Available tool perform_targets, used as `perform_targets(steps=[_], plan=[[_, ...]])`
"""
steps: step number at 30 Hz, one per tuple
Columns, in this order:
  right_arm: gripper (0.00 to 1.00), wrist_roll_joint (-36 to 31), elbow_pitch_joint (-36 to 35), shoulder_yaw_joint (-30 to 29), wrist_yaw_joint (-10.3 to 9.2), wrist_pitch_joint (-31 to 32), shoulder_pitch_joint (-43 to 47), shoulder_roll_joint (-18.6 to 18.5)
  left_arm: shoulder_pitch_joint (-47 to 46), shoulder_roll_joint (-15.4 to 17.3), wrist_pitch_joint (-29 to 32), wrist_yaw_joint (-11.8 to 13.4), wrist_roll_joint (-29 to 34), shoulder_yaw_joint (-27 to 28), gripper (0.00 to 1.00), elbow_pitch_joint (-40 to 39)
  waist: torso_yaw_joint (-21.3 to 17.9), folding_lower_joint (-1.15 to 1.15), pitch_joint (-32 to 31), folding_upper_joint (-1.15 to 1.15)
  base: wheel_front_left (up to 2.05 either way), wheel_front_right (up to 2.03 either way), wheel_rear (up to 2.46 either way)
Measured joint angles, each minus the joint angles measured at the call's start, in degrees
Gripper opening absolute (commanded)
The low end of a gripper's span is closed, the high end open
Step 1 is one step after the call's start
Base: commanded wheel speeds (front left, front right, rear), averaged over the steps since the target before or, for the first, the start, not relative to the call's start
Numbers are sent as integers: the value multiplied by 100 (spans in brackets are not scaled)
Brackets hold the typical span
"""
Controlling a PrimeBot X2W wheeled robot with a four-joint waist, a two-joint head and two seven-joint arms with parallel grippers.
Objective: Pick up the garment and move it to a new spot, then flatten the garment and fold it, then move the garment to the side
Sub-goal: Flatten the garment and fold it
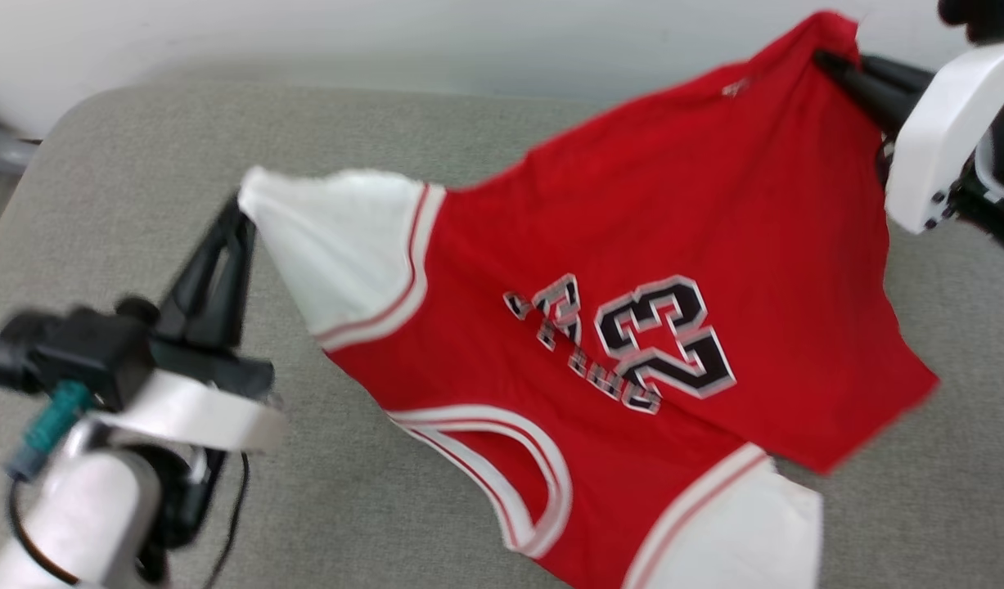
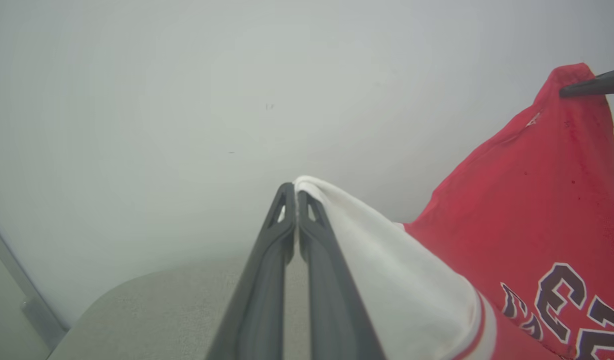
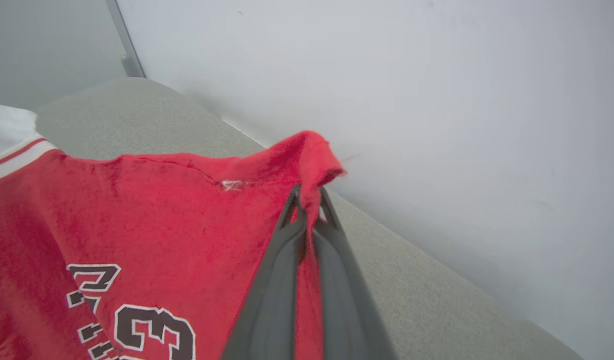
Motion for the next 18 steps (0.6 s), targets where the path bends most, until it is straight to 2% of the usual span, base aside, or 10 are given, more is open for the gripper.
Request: perform_targets(steps=[3,8,18], plan=[[0,-58,-99,-367,0,-138,-13,15,-533,246,198,-80,111,92,0,-237,-105,0,-77,0,0,0,0],[0,-196,-400,-1018,0,-238,-29,33,-1499,431,535,-277,159,183,0,-478,-257,0,-113,0,0,0,0],[0,-715,-1110,-2334,0,-56,-219,280,-3480,392,999,-753,-41,203,0,-257,-406,0,190,0,0,0,0]])
